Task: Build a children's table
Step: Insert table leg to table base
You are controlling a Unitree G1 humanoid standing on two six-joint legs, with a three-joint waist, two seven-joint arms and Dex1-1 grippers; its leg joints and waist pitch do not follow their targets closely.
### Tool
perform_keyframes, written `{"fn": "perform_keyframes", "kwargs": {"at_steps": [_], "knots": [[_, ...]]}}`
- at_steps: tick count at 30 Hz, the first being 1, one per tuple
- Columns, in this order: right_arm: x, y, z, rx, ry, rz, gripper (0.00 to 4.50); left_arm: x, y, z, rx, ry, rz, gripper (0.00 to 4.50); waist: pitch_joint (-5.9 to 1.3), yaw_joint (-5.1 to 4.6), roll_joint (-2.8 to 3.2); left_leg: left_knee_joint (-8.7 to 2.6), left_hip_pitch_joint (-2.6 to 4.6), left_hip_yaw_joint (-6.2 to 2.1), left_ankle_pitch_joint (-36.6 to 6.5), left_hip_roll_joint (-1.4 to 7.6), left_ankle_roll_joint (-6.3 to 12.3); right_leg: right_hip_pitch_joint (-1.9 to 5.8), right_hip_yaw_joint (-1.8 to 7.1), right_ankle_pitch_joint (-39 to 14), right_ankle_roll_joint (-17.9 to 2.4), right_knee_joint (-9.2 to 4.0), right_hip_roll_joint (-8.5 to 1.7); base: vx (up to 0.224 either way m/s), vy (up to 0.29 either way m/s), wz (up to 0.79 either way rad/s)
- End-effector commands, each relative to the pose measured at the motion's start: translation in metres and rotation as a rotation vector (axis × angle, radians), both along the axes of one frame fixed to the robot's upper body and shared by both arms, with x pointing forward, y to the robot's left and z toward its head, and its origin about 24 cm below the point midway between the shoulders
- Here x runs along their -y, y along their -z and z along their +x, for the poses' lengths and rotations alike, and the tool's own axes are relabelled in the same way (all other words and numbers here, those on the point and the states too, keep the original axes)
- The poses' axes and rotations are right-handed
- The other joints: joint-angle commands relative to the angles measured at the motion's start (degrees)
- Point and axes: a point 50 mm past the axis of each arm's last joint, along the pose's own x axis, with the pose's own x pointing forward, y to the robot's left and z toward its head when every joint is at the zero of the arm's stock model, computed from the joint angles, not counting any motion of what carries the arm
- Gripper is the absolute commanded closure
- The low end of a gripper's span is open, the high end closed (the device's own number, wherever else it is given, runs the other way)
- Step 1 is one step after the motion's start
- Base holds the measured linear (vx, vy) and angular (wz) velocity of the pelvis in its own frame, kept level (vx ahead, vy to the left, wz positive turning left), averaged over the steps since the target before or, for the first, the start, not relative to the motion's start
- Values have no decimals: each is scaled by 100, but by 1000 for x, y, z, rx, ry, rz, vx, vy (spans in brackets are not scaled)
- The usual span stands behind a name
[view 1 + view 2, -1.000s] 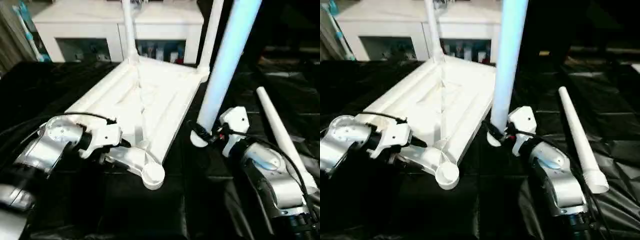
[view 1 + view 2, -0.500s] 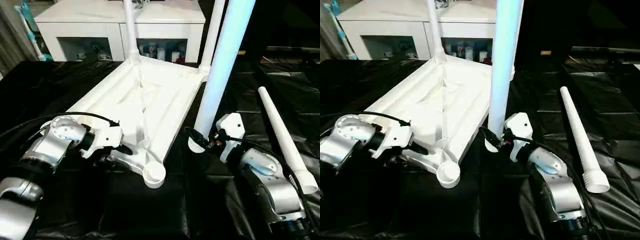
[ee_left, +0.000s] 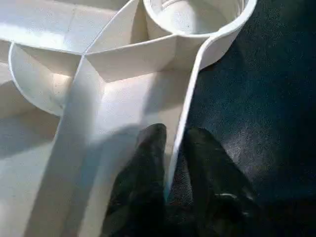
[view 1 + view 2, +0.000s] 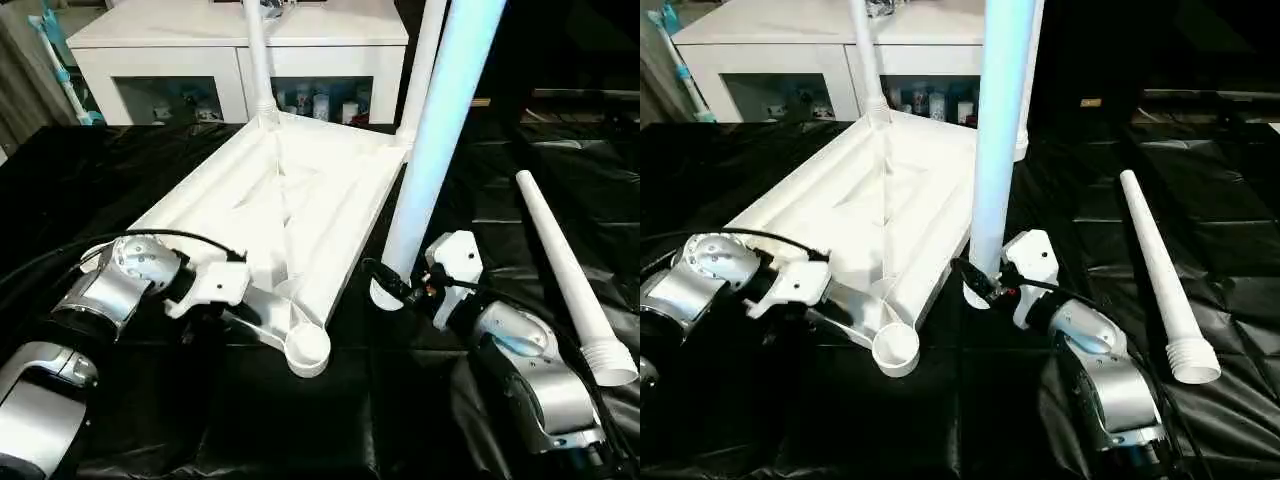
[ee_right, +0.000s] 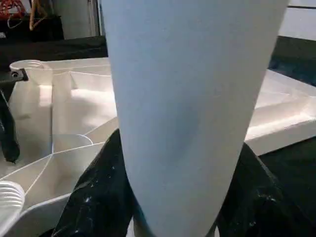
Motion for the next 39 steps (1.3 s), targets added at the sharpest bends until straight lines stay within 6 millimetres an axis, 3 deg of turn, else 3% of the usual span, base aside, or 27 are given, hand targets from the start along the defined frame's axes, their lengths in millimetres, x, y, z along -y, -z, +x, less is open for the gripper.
{"fn": "perform_keyframes", "kwargs": {"at_steps": [1,9,12,13,15,17,18,20,23,25,26,28,33,39], "knots": [[-3,-7,-2,44,-10,3,262,0,0,1,0,21,32,375,-401,21,81,-513,56,-158,-1246,450,-18,332,265,-394,-1646,-387,-535,0,0,0],[-2,-8,0,36,23,23,262,6,3,1,-67,-50,-87,436,-411,19,98,-501,57,-146,-1146,453,39,322,259,-293,-1714,-372,-538,0,0,0],[2,-7,5,-10,103,71,262,13,7,-4,-126,-99,-177,445,-411,-4,53,-506,42,-135,-1067,455,85,340,260,-244,-1779,-372,-541,0,0,0],[3,-6,8,-37,145,95,262,15,8,-5,-129,-105,-189,445,-414,-3,63,-495,43,-137,-1053,453,103,332,263,-235,-1795,-367,-548,0,0,0],[6,-4,13,-70,214,125,262,22,15,-4,-109,-193,-238,445,-412,-32,8,-497,31,-122,-1021,445,127,337,258,-322,-1762,-385,-531,0,0,0],[6,-4,15,-78,234,136,262,26,19,-4,-99,-226,-250,445,-393,-32,40,-490,39,-115,-1076,443,130,319,263,-641,-1692,-424,-540,0,0,0],[6,-4,16,-89,245,146,262,29,22,-4,-111,-262,-250,445,-388,-39,-3,-503,34,-114,-1110,441,121,320,264,-799,-1614,-438,-524,0,0,0],[6,-4,18,-107,261,157,262,36,27,-5,-131,-316,-266,445,-368,-56,-3,-518,28,-117,-1141,446,116,306,254,-1149,-1512,-458,-533,0,0,0],[8,-6,21,-149,285,176,262,51,28,-6,-78,-398,-300,445,-370,-78,-30,-508,13,-109,-1021,449,136,311,263,-1175,-1460,-463,-530,0,0,0],[8,-7,22,-158,283,184,262,55,28,-7,-43,-394,-301,445,-380,-85,-33,-490,5,-105,-918,439,196,311,265,-1105,-1439,-467,-519,0,0,0],[8,-9,22,-159,276,187,262,57,30,-8,-23,-397,-283,445,-395,-92,-63,-481,-17,-103,-797,430,231,333,266,-977,-1415,-455,-515,0,0,0],[7,-15,23,-148,241,194,262,62,34,-10,12,-408,-248,445,-400,-104,-75,-473,-1,-89,-709,428,292,313,260,-804,-1395,-452,-492,0,0,0],[-1,-22,20,-141,130,198,262,71,38,-13,39,-453,-243,445,-372,-94,-63,-481,7,-92,-884,439,305,301,263,-1200,-1313,-486,-500,0,0,0],[-8,-28,17,-171,-12,188,264,82,36,-9,143,-520,-273,450,-390,-103,-127,-469,-9,-90,-759,428,330,302,258,-1148,-1258,-492,-486,0,0,0]]}}
